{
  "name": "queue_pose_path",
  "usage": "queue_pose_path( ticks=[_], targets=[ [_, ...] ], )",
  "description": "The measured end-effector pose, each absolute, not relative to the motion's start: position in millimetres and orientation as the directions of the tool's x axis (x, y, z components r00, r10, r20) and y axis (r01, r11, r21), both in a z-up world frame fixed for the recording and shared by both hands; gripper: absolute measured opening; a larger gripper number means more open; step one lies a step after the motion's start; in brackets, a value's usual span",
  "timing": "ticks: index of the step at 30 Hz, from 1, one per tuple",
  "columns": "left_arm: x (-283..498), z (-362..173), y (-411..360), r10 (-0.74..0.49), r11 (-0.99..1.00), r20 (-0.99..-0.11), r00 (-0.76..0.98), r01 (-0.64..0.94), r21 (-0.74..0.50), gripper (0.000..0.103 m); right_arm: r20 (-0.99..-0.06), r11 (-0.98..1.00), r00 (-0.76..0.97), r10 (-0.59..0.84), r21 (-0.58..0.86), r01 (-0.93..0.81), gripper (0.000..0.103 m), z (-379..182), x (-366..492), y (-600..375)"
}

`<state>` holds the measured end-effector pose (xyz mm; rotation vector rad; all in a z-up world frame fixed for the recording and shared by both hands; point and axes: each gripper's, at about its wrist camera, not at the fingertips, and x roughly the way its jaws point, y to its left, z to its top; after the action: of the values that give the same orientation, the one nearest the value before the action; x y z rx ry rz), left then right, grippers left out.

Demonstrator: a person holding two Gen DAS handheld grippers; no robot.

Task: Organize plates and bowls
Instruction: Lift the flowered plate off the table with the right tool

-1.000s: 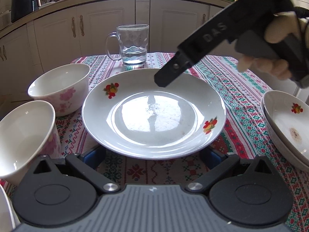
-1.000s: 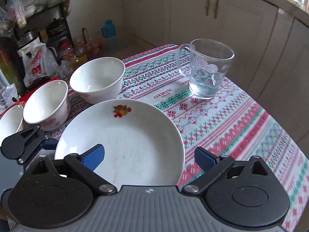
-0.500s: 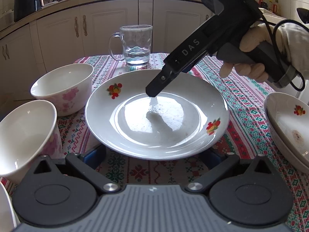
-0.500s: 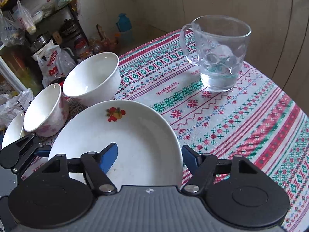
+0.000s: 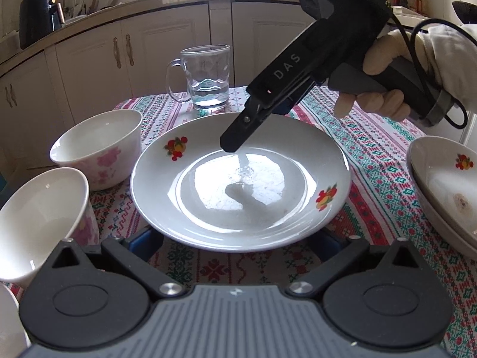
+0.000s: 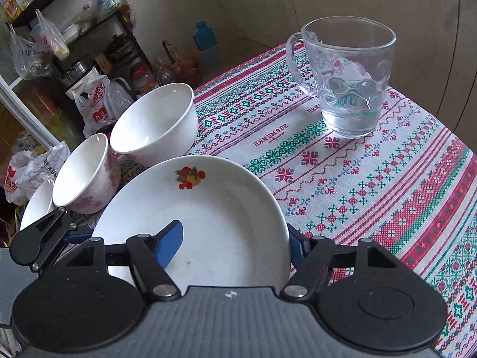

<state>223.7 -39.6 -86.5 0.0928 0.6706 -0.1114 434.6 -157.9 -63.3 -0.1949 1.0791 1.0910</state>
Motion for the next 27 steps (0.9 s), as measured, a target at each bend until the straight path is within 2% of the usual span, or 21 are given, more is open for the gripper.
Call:
queue_pose_path(
  ticks=[27],
  targets=[
    [182.9, -58.7, -37.2, -0.129, 0.964, -0.628, 0.767, 0.246, 0.103, 0.101, -0.765, 0.542, 0.097, 0.637, 0.354, -0.762, 0.077, -33.8, 378.1, -182.7]
  ],
)
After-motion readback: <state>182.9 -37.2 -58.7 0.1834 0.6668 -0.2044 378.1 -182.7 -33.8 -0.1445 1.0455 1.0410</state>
